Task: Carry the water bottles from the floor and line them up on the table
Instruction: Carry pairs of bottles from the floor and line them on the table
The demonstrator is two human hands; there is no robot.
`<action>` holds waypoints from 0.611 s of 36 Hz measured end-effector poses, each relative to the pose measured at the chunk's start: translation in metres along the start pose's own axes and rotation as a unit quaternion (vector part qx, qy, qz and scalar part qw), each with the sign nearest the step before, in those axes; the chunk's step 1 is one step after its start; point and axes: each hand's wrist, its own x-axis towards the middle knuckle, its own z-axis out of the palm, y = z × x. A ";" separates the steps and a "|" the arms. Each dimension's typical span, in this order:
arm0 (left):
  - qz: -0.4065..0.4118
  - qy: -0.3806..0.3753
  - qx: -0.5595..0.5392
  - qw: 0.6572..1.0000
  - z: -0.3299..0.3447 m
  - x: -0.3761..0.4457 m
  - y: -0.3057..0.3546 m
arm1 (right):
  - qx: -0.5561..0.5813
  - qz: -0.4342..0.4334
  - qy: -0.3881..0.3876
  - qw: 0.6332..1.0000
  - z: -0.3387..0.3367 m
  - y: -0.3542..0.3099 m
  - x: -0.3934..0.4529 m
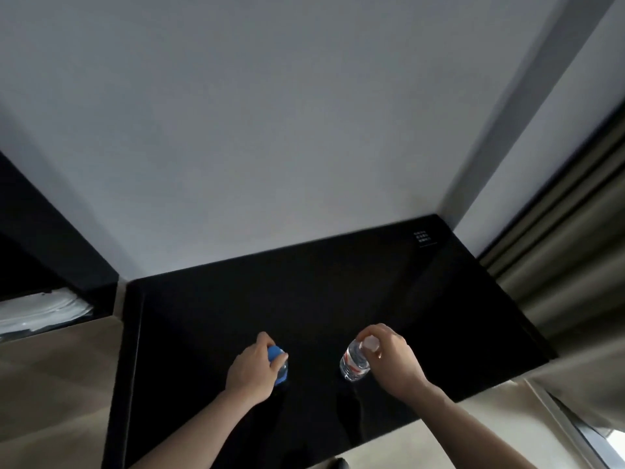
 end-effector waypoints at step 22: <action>-0.032 0.007 -0.130 0.991 0.031 0.048 0.050 | -0.046 0.025 -0.022 0.998 -0.044 0.062 0.057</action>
